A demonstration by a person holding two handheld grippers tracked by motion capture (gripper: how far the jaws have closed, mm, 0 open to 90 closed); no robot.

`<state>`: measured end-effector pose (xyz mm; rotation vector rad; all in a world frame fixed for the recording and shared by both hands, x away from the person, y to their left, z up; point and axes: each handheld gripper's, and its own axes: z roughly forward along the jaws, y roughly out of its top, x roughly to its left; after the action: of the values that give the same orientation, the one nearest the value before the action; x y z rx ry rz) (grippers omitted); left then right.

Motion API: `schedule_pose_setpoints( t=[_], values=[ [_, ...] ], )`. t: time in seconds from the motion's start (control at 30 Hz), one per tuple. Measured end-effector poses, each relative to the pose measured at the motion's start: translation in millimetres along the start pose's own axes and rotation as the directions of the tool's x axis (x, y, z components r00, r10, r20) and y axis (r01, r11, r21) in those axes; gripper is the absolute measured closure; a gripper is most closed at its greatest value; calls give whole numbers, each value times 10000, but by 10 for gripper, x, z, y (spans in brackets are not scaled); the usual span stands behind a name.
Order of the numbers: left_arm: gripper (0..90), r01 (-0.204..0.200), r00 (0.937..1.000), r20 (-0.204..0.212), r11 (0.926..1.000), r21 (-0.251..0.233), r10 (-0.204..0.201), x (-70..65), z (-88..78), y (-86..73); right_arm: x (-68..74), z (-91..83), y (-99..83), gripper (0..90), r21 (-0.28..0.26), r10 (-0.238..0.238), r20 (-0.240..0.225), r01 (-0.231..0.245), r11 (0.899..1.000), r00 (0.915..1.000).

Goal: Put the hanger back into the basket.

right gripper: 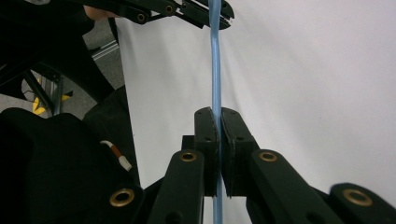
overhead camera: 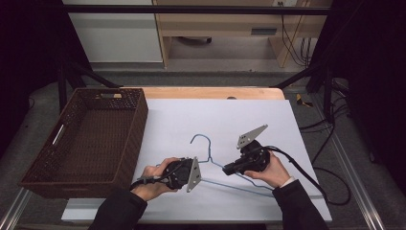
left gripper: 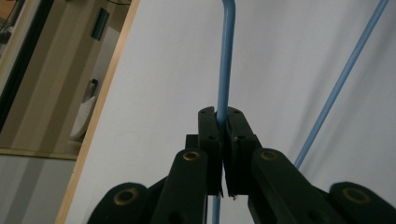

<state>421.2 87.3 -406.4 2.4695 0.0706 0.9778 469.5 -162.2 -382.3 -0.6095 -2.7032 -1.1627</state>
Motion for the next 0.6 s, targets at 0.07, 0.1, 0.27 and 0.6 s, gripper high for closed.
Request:
schedule_pose_setpoints(
  t=[0.07, 0.1, 0.27, 0.6],
  values=[
    [869, 49, 10000, 25, 10000, 60, -49, 5, -2, 9, -3, -8, 1, 865, -23, -92, 82, 92, 10000, 9999],
    [869, 70, 10000, 19, 9999, 123, -70, 6, -3, 16, -3, -8, 1, 861, -36, -95, 100, 95, 9999, 9999],
    [870, 575, 9982, 155, 9978, 340, -580, -2, 10, 61, 11, -46, 1, 760, -371, -160, 616, 183, 9991, 9980],
    [870, 1770, 9839, 73, 9784, 1070, -1788, 82, -7, 120, -32, -296, -108, 420, -2132, 331, 2725, 268, 9766, 9616]
  ],
)
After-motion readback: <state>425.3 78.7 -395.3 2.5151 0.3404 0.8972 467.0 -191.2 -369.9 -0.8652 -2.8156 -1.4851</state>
